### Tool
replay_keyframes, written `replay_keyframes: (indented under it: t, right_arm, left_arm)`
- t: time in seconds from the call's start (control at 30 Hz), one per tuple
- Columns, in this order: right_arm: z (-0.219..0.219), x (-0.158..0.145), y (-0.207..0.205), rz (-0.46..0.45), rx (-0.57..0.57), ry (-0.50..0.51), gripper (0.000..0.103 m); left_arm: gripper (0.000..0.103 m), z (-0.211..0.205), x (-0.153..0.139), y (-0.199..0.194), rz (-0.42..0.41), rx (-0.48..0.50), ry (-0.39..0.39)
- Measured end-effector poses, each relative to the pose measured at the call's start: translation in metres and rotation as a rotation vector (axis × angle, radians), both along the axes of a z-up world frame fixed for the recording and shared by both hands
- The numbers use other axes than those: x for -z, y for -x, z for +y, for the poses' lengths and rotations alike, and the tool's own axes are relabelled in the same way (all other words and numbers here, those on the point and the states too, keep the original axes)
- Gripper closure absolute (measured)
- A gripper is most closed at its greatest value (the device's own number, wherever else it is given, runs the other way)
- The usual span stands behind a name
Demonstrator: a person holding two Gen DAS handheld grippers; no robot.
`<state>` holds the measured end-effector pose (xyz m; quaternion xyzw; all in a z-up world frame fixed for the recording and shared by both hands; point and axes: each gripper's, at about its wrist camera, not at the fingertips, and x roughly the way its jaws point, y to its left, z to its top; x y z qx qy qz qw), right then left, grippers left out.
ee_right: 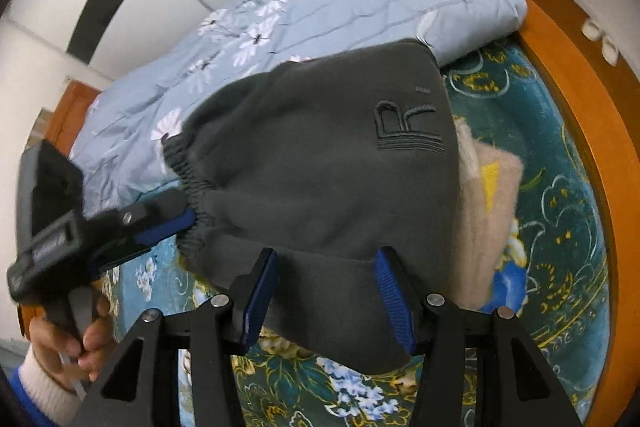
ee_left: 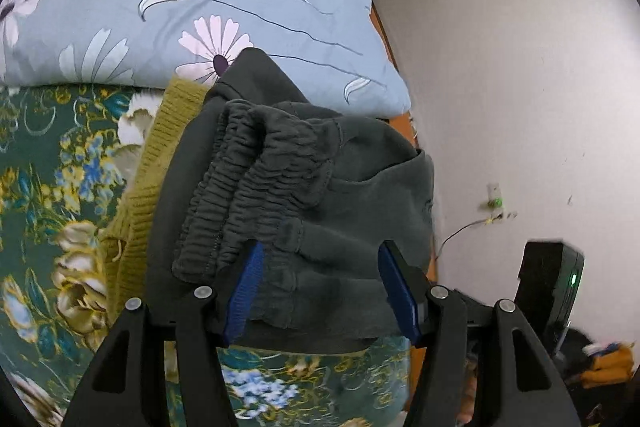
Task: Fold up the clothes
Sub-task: 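Lower the sweatpants onto the olive and beige stack and open both grippers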
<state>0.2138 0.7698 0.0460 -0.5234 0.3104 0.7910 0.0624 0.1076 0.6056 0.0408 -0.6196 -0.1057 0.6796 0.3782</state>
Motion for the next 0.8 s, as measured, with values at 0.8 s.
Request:
replay_keyframes:
  t: [0.8]
  right_arm:
    - [-0.087,-0.038,-0.091,0.043,0.08,-0.023,0.022]
  left_arm:
    - [0.024,-0.091,-0.044,-0.107,0.167,-0.073,0.065]
